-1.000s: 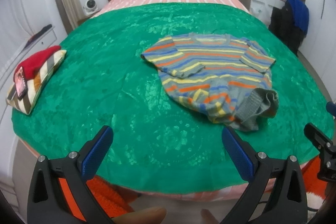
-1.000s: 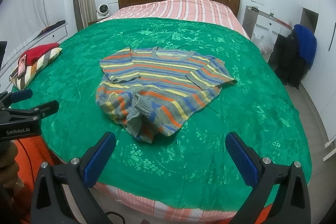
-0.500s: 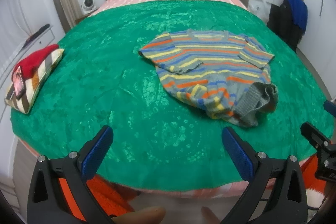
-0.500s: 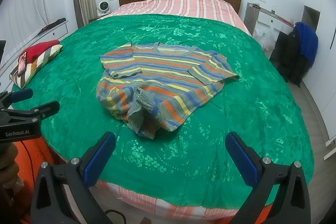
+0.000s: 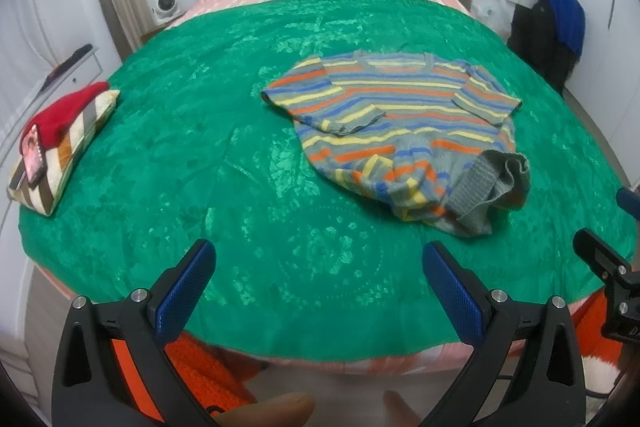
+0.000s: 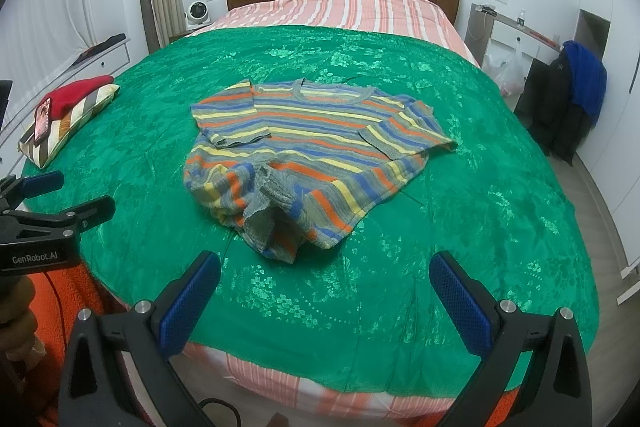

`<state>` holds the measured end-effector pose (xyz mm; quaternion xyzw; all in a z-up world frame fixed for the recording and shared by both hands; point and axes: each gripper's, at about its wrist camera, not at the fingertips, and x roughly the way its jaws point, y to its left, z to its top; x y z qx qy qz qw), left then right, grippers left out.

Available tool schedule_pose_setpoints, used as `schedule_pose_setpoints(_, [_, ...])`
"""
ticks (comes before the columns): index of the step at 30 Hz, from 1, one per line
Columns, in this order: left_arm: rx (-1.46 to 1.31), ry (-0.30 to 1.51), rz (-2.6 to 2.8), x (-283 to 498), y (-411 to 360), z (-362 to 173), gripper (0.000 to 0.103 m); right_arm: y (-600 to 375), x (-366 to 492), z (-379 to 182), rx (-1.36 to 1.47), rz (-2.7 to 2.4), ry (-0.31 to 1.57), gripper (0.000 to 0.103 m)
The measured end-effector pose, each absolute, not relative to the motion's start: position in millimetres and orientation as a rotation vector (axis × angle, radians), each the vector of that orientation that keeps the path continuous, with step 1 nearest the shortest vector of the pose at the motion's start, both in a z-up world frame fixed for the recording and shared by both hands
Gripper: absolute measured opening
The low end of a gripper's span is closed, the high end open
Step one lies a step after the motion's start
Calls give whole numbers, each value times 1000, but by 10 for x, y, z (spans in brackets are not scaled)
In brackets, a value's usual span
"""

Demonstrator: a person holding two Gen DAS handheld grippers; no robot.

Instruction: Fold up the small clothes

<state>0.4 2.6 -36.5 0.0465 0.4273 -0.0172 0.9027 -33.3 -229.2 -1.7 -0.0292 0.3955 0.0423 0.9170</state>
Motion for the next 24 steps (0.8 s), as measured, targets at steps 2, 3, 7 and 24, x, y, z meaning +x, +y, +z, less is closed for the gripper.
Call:
schedule_pose_setpoints(2, [98,883,-35,5,27,-365,103,-2294,-330,-18,-59,88,815,103])
schedule_pose_setpoints(3, [100,884,-35,6,26,-366,103,-2293,-330,-20,-59,87,815,103])
schedule_pose_setpoints(7, [99,883,-35,5,24,-367,103,-2293,-330,-17,-60,87,815,103])
schedule_pose_setpoints(24, [-30,925,-93,273,438,-598,102,-2456,-248,-131,-4,168,819,103])
